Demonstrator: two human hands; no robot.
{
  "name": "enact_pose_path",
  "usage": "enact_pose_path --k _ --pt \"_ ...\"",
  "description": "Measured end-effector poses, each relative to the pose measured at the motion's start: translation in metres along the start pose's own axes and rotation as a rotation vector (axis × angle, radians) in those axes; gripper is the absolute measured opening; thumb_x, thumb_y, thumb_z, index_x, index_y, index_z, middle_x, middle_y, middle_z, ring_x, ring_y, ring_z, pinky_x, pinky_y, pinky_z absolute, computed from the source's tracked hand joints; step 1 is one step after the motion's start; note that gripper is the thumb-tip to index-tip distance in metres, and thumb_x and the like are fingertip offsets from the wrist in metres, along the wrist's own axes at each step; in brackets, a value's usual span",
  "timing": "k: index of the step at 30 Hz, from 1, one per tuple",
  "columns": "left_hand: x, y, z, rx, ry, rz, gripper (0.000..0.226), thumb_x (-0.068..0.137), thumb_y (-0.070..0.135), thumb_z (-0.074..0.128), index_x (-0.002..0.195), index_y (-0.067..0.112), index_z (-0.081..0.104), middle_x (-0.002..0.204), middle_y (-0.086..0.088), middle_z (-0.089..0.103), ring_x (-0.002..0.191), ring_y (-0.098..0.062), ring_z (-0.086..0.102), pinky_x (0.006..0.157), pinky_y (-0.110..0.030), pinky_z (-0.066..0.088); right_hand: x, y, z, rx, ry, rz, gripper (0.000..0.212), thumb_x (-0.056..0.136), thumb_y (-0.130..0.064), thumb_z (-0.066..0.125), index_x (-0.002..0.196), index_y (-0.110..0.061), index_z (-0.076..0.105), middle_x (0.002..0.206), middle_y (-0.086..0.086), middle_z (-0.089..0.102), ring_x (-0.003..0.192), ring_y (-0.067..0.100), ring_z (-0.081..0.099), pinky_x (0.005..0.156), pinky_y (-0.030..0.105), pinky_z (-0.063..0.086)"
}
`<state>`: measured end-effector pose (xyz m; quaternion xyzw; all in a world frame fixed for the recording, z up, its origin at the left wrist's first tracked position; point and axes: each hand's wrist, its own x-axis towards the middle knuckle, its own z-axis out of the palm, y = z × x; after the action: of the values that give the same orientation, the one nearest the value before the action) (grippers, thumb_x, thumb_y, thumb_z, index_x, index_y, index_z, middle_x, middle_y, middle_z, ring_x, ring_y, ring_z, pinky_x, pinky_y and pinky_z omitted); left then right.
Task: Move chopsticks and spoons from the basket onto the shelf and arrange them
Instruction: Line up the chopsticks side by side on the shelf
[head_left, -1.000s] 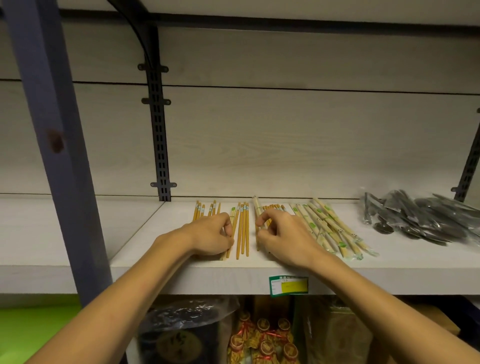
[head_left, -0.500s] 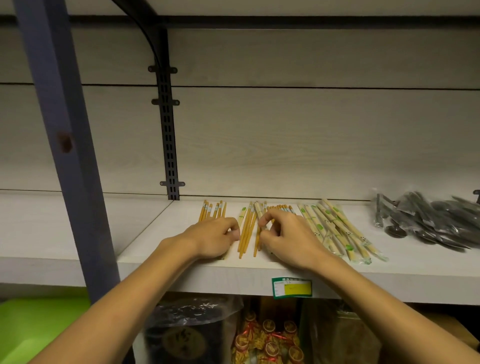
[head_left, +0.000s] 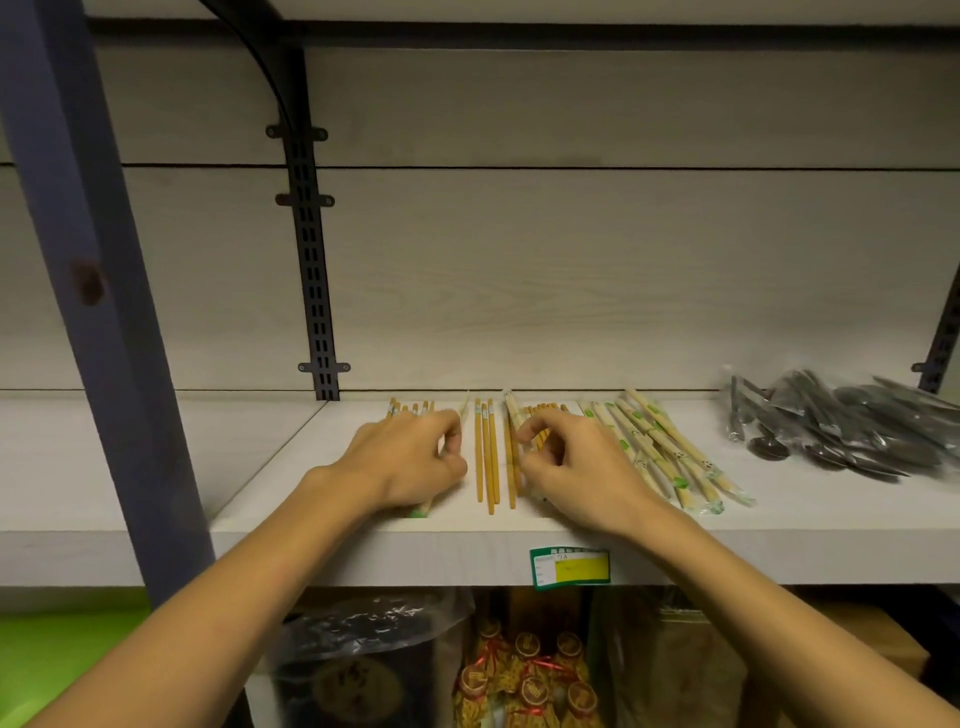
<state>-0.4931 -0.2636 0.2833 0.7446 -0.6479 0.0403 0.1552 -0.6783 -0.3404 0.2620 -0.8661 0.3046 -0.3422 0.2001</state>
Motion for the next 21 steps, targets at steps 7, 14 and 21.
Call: enact_pose_path --k 7,14,21 --pt "0.039 0.057 0.004 -0.215 0.115 0.089 0.007 0.085 0.033 0.052 0.088 0.027 0.054 0.081 0.007 0.063 0.08 -0.018 0.059 0.062 -0.03 0.043 -0.017 0.031 -0.05 -0.044 0.167 0.022 0.016 0.087 -0.013 0.056 0.095 -0.023 0.064 0.063 0.001 0.06 0.053 0.005 0.048 0.053 0.023 0.039" --pt "0.075 0.118 0.043 -0.395 0.126 0.094 0.009 0.089 0.035 0.049 0.089 0.028 0.054 0.076 0.008 0.061 0.077 -0.02 0.059 0.064 -0.033 0.045 -0.023 0.069 -0.1 -0.202 0.092 0.053 0.016 0.092 -0.018 0.051 0.1 -0.02 0.064 0.065 -0.002 0.061 0.058 0.007 0.049 0.06 0.027 0.036" --pt "0.062 0.077 0.048 -0.301 0.124 0.199 0.008 0.093 0.03 0.051 0.094 0.03 0.058 0.088 0.008 0.063 0.081 -0.014 0.058 0.074 -0.036 0.05 -0.015 0.099 -0.096 -0.336 0.031 0.032 0.029 0.096 -0.041 0.046 0.116 -0.026 0.061 0.105 -0.004 0.065 0.105 0.019 0.055 0.091 0.04 0.044"
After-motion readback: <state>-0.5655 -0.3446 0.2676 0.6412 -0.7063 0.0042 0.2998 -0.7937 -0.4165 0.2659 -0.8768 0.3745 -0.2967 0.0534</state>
